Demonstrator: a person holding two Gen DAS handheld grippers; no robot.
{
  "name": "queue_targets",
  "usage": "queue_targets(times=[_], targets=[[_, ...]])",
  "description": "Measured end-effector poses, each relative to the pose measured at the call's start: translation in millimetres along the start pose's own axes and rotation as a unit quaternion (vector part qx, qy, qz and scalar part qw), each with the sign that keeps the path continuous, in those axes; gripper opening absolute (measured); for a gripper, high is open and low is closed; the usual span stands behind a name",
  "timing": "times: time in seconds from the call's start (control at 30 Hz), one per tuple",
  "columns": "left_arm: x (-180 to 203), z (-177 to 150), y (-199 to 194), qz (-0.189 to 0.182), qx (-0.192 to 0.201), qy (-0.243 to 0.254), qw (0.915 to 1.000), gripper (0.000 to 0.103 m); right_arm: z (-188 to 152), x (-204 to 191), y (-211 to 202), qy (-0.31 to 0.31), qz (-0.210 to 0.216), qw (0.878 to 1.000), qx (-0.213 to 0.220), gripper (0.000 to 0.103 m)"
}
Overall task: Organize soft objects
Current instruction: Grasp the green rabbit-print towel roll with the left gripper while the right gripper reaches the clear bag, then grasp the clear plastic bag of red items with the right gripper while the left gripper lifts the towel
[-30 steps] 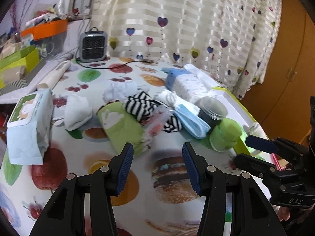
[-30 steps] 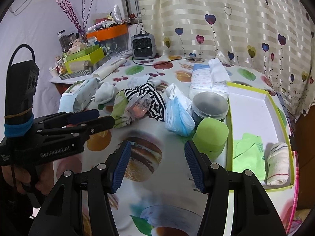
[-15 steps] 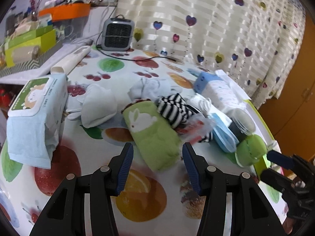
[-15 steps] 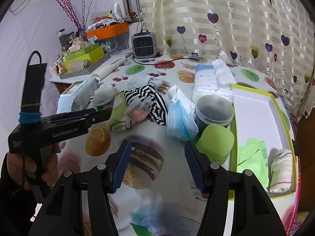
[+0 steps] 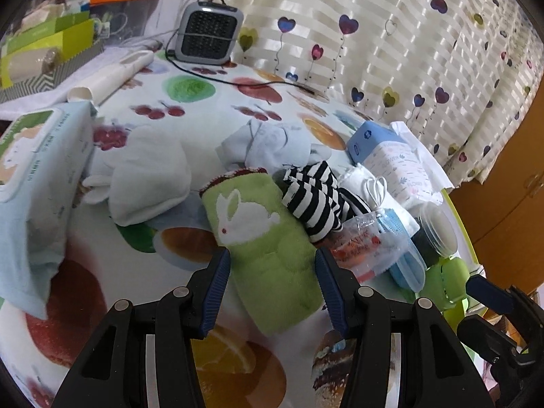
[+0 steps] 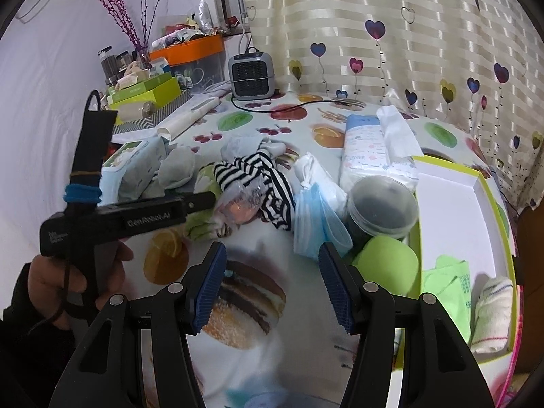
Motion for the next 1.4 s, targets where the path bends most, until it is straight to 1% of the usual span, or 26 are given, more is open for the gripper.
queue_targets(times=[0.2, 0.27, 0.33, 0.43, 0.53, 0.67, 0.77, 0.8, 0.83, 0.9, 0.93, 0.97, 1.07, 1.13, 1.2, 1.3, 1.4], targets=[[6.1, 0.3, 7.3, 0.012, -0.004, 0.017, 0.9998, 0.052, 7.0, -0.7, 10.9, 0.009, 0.006, 1.0, -0.008, 0.057], [6.1, -0.7, 6.8, 0.014, -0.002, 0.024, 0.9996, 0.047, 9.3, 1.5, 14.8, 0.017, 0.006, 1.0, -0.013, 0.057], [6.2, -3.0, 5.0, 0.017, 0.0, 0.032, 0.9993, 0.038, 11.6, 2.6, 18.2, 0.021, 0.01, 1.0, -0.016, 0.057], [3.5, -5.6, 0.8, 0.012, 0.001, 0.036, 0.9993, 0.032, 16.1, 1.1, 24.6, 0.023, 0.013, 0.999, -0.021, 0.057], [0.6, -10.0, -4.7, 0.008, 0.002, 0.036, 0.9993, 0.03, 22.7, -3.1, 34.7, 0.024, 0.024, 0.999, -0.029, 0.057], [-4.1, -16.7, -10.9, 0.0, 0.001, 0.033, 0.9995, 0.029, 30.9, -9.8, 49.8, 0.024, 0.044, 0.998, -0.04, 0.057], [-8.0, -21.8, -16.4, -0.001, 0.0, 0.036, 0.9994, 0.029, 35.8, -12.0, 61.6, 0.028, 0.047, 0.997, -0.048, 0.057], [-9.5, -23.8, -18.4, -0.002, -0.001, 0.037, 0.9993, 0.029, 37.0, -12.6, 65.0, 0.03, 0.047, 0.997, -0.05, 0.057], [-10.8, -25.7, -20.2, -0.004, -0.002, 0.039, 0.9992, 0.029, 38.4, -12.7, 68.8, 0.031, 0.046, 0.997, -0.053, 0.051], [-12.8, -27.7, -23.0, -0.006, -0.003, 0.041, 0.9991, 0.03, 39.2, -11.6, 76.5, 0.037, 0.046, 0.996, -0.061, 0.044], [-13.0, -28.7, -24.1, -0.007, -0.002, 0.043, 0.9991, 0.031, 39.0, -11.2, 79.6, 0.038, 0.046, 0.996, -0.064, 0.036], [-13.5, -29.0, -25.2, -0.008, -0.001, 0.044, 0.999, 0.031, 38.5, -11.1, 82.6, 0.039, 0.046, 0.996, -0.067, 0.033], [-15.7, -28.4, -29.1, -0.009, 0.005, 0.04, 0.9991, 0.033, 37.3, -10.9, 83.8, 0.041, 0.047, 0.996, -0.066, 0.03], [-16.2, -27.9, -31.0, -0.01, 0.01, 0.038, 0.9992, 0.039, 36.6, -10.1, 82.2, 0.04, 0.047, 0.996, -0.063, 0.026], [-17.3, -27.0, -32.3, -0.013, 0.015, 0.032, 0.9993, 0.046, 35.7, -9.9, 79.0, 0.039, 0.047, 0.996, -0.06, 0.026], [-18.6, -26.0, -31.1, -0.012, 0.017, 0.028, 0.9994, 0.05, 33.1, -9.7, 73.2, 0.038, 0.048, 0.997, -0.054, 0.026], [-19.1, -25.1, -24.9, -0.003, 0.009, 0.022, 0.9997, 0.053, 30.0, -9.0, 67.9, 0.038, 0.048, 0.997, -0.051, 0.026]])
Point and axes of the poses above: each gripper's, at about its wrist camera, not at the fingertips, and y roughly the way its jaws point, x to its right, z to its top, the point moved 1 cm from there along y, roughly the way its jaws point, and after that the axes turned 7 degrees about -x, right-handed, at the moved point
